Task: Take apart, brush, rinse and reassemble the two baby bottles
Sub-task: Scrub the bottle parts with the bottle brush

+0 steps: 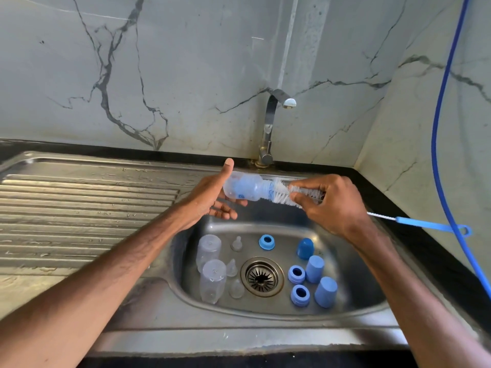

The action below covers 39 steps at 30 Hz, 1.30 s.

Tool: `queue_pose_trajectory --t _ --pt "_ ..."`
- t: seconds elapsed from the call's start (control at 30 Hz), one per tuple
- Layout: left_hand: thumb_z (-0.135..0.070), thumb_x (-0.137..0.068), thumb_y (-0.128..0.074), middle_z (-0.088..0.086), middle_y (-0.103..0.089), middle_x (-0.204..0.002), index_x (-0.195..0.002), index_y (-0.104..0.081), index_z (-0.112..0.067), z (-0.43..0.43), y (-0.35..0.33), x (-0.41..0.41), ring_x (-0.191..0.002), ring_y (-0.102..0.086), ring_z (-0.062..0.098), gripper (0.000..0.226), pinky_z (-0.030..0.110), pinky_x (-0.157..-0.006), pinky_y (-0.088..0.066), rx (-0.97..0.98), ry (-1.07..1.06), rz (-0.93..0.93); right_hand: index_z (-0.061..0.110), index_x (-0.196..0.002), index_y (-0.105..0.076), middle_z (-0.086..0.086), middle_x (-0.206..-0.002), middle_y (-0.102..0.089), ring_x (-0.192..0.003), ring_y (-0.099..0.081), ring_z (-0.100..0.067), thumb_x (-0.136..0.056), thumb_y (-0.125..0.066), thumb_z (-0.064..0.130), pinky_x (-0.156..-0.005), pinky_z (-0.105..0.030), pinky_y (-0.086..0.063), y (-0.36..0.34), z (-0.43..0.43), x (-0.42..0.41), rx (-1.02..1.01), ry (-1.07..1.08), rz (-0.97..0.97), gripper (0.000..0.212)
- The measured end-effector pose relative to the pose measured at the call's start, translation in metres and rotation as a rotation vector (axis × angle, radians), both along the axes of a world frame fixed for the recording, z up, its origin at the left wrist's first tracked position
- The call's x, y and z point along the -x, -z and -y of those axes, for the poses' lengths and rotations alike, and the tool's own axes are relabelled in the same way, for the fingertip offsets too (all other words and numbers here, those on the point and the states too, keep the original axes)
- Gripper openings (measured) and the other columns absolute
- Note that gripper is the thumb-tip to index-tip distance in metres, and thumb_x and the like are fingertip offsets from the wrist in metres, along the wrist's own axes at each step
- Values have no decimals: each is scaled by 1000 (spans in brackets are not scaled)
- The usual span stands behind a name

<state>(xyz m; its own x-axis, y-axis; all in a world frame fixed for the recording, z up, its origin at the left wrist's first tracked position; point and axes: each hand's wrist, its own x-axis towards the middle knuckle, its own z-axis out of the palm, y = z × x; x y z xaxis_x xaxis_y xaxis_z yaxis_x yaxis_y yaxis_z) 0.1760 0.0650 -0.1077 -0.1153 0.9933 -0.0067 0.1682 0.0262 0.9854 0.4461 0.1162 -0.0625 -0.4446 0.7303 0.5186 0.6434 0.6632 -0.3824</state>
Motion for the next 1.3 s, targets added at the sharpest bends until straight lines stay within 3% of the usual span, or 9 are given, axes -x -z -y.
queue_pose_trajectory --t 0.13,0.23,0.37,0.5,0.63,0.8,1.03,1.2,1.3 --pt "-27 -99 -66 16 -64 -137 -132 -65 -19 -1 -1 5 -118 -68 33 34 43 -102 -56 -104 165 269 36 -107 -81 21 -100 -78 -88 -70 -3 -88 -81 35 -81 -33 -59 2 -7 -3 66 48 -59 18" --pt "7 -85 -67 7 -53 -151 -134 -61 -14 0 -2 11 -140 -51 29 54 46 -112 -47 -228 367 327 28 -108 -81 16 -80 -77 -72 -70 -2 -89 -81 31 -76 -30 -57 3 -14 -8 281 20 -144 20" --pt "-25 -93 -71 16 -59 -142 -147 -51 -26 1 -4 10 -120 -67 32 57 48 -98 -57 -130 213 321 35 -106 -81 21 -85 -76 -68 -72 -1 -88 -82 31 -69 -32 -59 3 -8 -7 248 -63 -77 19" --pt "-71 -100 -32 19 -75 -113 -134 -59 -15 3 5 12 -73 -74 24 71 27 -62 -62 88 224 7 44 -109 -79 22 -99 -78 -78 -72 -2 -86 -82 37 -70 -35 -62 3 1 -1 46 -89 -2 25" --pt "-42 -97 -68 17 -69 -123 -131 -66 -18 -3 6 11 -91 -74 25 41 32 -74 -63 -27 226 120 36 -112 -79 16 -100 -78 -79 -68 -3 -88 -82 34 -72 -36 -61 5 -6 -4 61 70 -15 24" --pt "0 -87 -77 11 -59 -143 -136 -65 -19 0 10 18 -129 -62 29 54 52 -103 -54 -140 308 207 41 -100 -77 15 -87 -78 -63 -67 -1 -88 -81 26 -63 -21 -52 -5 -8 -11 299 -120 60 20" --pt "-2 -88 -75 11 -61 -141 -139 -63 -18 0 2 12 -126 -63 30 55 48 -99 -56 -180 285 211 35 -111 -79 21 -102 -76 -84 -69 -2 -89 -80 31 -79 -33 -59 1 -3 -4 80 3 34 22" --pt "0 -86 -75 11 -61 -142 -142 -60 -18 4 -2 29 -130 -60 32 60 50 -101 -55 -179 326 215 34 -93 -83 -4 -65 -74 -54 -56 -6 -84 -84 20 -57 -20 -47 -12 -22 -31 445 -231 -137 17" --pt "2 -85 -77 10 -60 -144 -141 -60 -16 -1 0 15 -135 -56 34 62 54 -105 -50 -223 375 156 19 -101 -83 -2 -72 -77 -54 -58 -3 -83 -84 14 -57 -17 -47 -6 -23 -29 500 -175 -147 19"
